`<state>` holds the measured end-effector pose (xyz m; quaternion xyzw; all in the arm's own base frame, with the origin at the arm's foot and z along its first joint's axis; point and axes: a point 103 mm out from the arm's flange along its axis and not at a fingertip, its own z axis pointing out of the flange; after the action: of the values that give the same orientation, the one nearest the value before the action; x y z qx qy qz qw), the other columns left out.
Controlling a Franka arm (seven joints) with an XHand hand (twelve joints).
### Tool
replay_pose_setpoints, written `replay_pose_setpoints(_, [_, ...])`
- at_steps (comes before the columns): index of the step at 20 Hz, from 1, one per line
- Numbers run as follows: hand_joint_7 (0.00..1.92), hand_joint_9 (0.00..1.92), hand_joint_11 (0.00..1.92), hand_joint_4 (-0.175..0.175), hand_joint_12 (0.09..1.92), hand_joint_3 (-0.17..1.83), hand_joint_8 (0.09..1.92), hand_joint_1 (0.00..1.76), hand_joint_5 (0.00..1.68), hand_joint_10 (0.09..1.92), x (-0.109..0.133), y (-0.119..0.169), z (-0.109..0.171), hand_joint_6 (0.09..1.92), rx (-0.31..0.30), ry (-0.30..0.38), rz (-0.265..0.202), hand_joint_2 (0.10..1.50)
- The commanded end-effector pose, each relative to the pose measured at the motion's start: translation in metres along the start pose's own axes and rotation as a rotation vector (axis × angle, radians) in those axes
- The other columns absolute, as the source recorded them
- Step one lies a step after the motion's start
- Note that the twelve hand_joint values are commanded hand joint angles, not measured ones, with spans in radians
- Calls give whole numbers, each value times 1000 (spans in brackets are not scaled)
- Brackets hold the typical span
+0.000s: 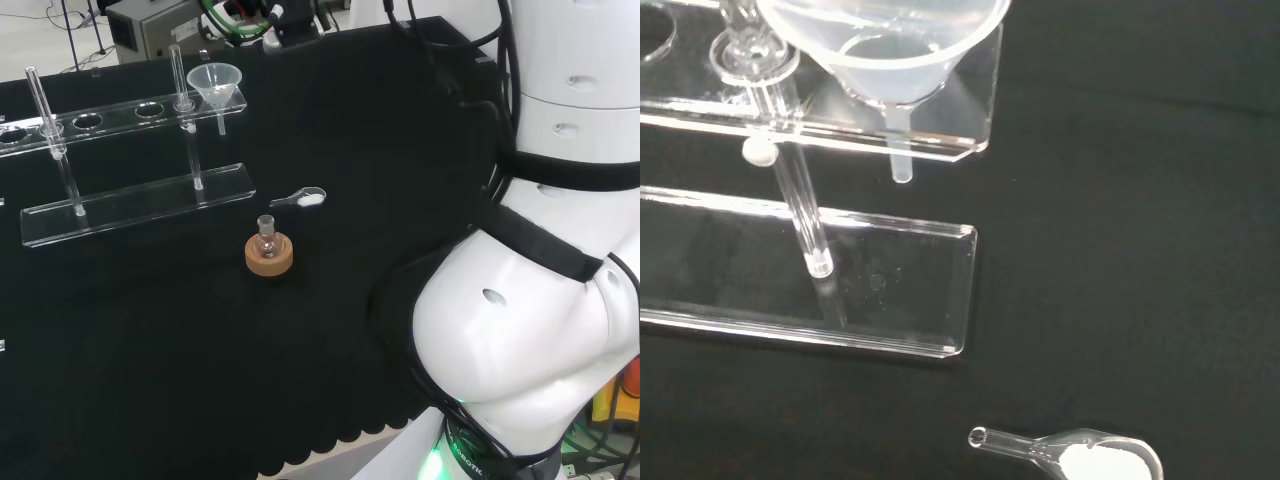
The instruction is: Pick up the funnel from the transparent funnel stand.
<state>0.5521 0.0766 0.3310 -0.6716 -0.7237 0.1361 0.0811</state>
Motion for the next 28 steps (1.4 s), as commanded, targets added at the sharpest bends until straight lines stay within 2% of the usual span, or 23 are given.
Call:
replay_pose_setpoints(1, [156,289,99,14,1380,321,555,111,186,613,12,13,10,87,45,-47,-17,1109])
replay_pose_setpoints(7, [78,242,185,14,1446,265,644,464,148,723,19,25,19,87,141,-96,-12,897])
replay_pose_setpoints(10, [21,199,253,14,1474,302,702,529,106,802,23,30,20,87,166,-111,-18,813])
replay_pose_setpoints(13, [2,170,325,12,1477,359,688,545,85,845,25,35,21,87,226,-113,-17,751])
replay_pose_setpoints(18, [0,41,344,11,1494,402,413,538,14,874,26,40,21,87,271,-118,-20,699])
replay_pose_setpoints(22, [0,1,284,14,1516,409,97,543,0,680,26,41,21,87,289,-135,-17,680])
replay_pose_setpoints(28, [7,0,153,9,1559,398,87,546,0,590,25,40,20,87,271,-183,-23,667])
